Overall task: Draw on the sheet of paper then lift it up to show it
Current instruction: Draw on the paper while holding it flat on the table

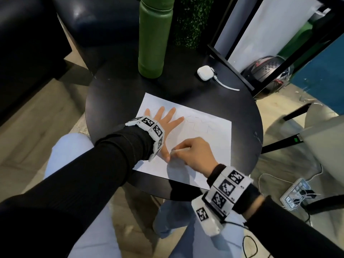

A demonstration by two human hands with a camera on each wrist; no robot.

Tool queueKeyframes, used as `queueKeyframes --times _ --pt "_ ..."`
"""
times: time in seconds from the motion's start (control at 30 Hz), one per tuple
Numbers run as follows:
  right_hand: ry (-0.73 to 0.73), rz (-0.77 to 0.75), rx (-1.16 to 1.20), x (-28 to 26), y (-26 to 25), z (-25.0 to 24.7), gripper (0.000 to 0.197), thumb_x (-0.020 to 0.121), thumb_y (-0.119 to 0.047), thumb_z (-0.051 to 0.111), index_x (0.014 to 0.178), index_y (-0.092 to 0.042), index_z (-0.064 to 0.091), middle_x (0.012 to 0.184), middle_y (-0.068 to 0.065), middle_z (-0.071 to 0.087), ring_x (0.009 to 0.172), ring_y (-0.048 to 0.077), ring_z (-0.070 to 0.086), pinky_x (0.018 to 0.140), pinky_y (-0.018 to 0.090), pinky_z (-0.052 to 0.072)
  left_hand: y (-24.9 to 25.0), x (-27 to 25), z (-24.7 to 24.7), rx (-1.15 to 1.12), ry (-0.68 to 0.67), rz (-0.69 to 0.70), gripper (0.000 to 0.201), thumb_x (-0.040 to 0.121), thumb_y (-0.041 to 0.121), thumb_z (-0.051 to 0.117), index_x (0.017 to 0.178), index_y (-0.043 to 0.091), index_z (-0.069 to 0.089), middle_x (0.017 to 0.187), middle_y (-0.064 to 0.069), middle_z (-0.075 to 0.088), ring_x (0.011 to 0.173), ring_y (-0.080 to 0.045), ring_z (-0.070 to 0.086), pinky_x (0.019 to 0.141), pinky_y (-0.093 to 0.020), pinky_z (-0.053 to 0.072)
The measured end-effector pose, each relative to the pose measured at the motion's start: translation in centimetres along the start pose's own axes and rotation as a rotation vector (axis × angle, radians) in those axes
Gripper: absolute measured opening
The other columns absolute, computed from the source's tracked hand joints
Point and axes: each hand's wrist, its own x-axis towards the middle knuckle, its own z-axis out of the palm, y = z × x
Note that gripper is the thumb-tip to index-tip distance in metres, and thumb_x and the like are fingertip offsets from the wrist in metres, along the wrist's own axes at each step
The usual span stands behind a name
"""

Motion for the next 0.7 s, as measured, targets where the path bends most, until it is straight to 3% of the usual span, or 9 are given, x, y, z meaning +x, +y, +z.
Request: queueKeyframes --times 0.17,0.23,0.4,0.47,0.57,0.63,0.7 --pt "0.175 0.029 0.056 3.0 -1.1 -1.5 0.01 0.073 -0.009 0.071 0.082 -0.008 0.075 0.064 -0.007 0.061 0.06 -0.001 0.052 0.044 0.003 0.038 0.1 -0.1 -0.4 0.002 -0.026 -0.005 0.142 0.05 0.065 0.08 0.144 0.038 -0.025 0.153 0.001 -0.032 0.143 -0.033 -0.022 0.109 -0.065 -0.001" --pt "0.19 0.027 0.068 2.6 -0.9 -1.1 0.008 0.074 -0.009 0.069 0.081 -0.008 0.074 0.065 -0.005 0.061 0.059 0.002 0.052 0.048 0.009 0.039 0.4 -0.1 -0.3 -0.006 -0.025 -0.013 0.141 0.051 0.063 0.081 0.143 0.041 -0.024 0.153 0.001 -0.031 0.143 -0.034 -0.022 0.108 -0.066 0.0" --pt "0.011 -0.023 -0.03 0.3 -0.1 -0.1 0.007 0.076 -0.014 0.072 0.081 -0.009 0.075 0.066 -0.007 0.061 0.06 0.0 0.053 0.055 0.011 0.04 0.7 0.0 -0.4 -0.013 -0.035 -0.036 0.141 0.05 0.06 0.082 0.141 0.046 -0.025 0.153 -0.001 -0.033 0.141 -0.036 -0.024 0.107 -0.068 0.0" --pt "0.062 -0.019 -0.021 1.5 -0.4 -1.4 0.006 0.075 -0.013 0.074 0.08 -0.01 0.074 0.064 -0.009 0.06 0.062 0.001 0.054 0.056 0.012 0.041 0.7 -0.1 -0.6 -0.021 -0.055 -0.028 0.141 0.052 0.059 0.083 0.14 0.045 -0.026 0.152 -0.001 -0.034 0.141 -0.037 -0.024 0.107 -0.068 0.0" --pt "0.21 0.017 0.023 3.1 -0.5 -2.5 0.008 0.075 -0.011 0.072 0.082 -0.01 0.074 0.072 -0.003 0.064 0.073 0.011 0.058 0.069 0.022 0.048 0.9 -0.4 -0.8 -0.031 -0.063 -0.03 0.14 0.053 0.058 0.082 0.14 0.045 -0.027 0.152 -0.001 -0.035 0.141 -0.037 -0.024 0.106 -0.069 0.001" --pt "0.189 -0.004 0.017 2.4 -0.1 -1.8 0.009 0.077 -0.011 0.068 0.084 -0.01 0.074 0.076 -0.002 0.064 0.069 0.009 0.058 0.066 0.015 0.049 0.9 -0.3 -0.7 -0.027 -0.057 -0.033 0.14 0.053 0.059 0.082 0.14 0.045 -0.027 0.152 -0.002 -0.035 0.141 -0.037 -0.024 0.107 -0.069 0.001" --pt "0.12 -0.042 -0.037 0.7 0.6 -0.8 0.009 0.079 -0.012 0.068 0.084 -0.01 0.075 0.072 -0.005 0.063 0.063 0.001 0.054 0.052 0.001 0.041 0.9 -0.3 -0.6 -0.012 -0.05 -0.035 0.14 0.053 0.061 0.081 0.14 0.045 -0.028 0.151 -0.002 -0.036 0.141 -0.038 -0.024 0.107 -0.069 0.001"
